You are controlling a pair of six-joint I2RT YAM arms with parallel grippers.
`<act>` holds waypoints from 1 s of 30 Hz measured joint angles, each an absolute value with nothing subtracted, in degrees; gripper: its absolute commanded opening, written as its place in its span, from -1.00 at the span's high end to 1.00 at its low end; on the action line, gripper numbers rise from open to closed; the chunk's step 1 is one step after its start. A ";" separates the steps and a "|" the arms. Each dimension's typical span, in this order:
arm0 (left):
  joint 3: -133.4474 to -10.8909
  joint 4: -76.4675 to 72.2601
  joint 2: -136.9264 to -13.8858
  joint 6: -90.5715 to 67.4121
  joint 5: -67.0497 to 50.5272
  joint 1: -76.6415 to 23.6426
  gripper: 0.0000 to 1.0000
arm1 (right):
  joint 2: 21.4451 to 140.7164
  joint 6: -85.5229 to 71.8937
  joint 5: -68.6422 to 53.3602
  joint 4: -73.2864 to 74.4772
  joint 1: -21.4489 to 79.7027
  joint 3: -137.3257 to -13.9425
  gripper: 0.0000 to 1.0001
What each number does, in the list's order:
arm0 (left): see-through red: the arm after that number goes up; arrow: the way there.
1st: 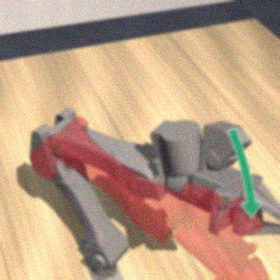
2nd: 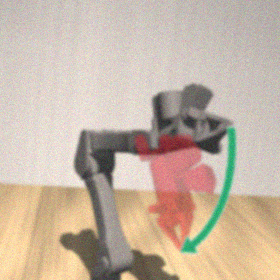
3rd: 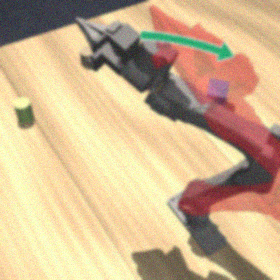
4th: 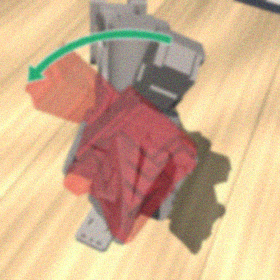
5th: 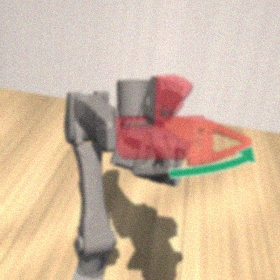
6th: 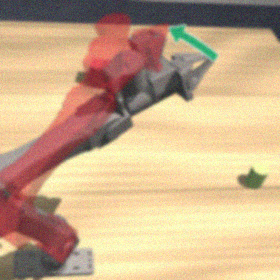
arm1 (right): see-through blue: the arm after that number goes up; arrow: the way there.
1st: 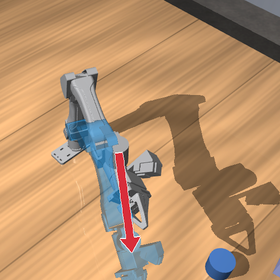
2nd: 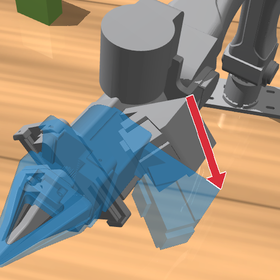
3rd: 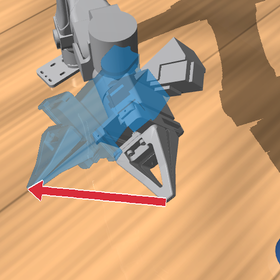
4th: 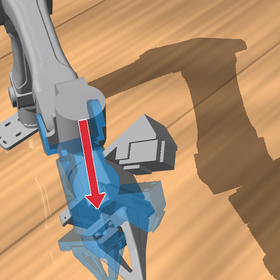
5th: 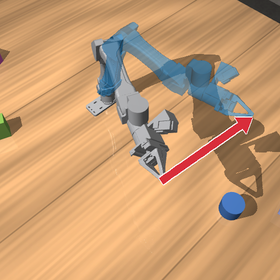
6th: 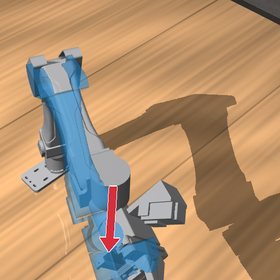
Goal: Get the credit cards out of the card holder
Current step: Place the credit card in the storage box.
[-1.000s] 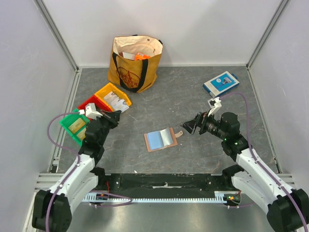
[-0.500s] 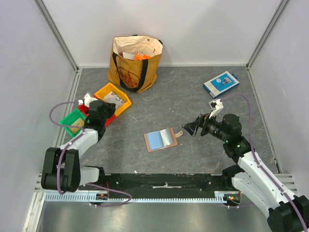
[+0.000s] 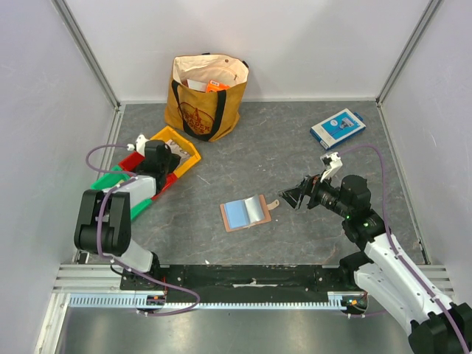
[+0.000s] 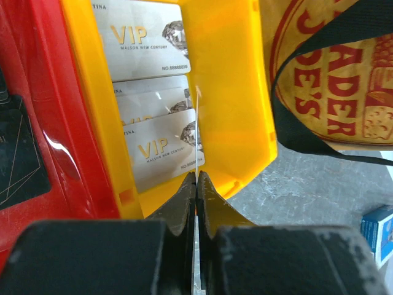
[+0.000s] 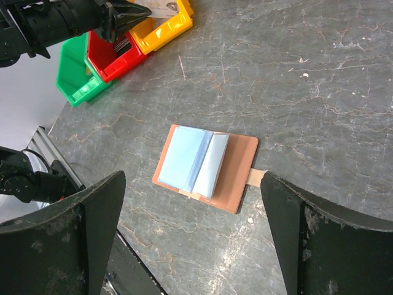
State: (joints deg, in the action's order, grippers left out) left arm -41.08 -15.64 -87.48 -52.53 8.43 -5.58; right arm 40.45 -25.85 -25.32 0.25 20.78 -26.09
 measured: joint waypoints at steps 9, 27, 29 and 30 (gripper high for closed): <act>-43.86 -14.48 -91.48 -52.66 8.36 -6.81 0.40 | 39.62 -25.87 -25.30 2.26 20.78 -26.15 -0.96; -49.10 -3.42 -88.95 -47.11 9.45 -7.62 -0.73 | 35.29 -25.17 -23.38 8.75 20.78 -29.15 -0.96; -50.19 -1.96 -88.71 -46.33 9.45 -7.64 -0.75 | 34.76 -24.80 -22.90 9.65 20.78 -29.67 -0.96; -50.68 -1.21 -88.49 -45.89 9.41 -7.66 -0.77 | 34.39 -24.53 -22.31 10.66 20.75 -30.11 -0.96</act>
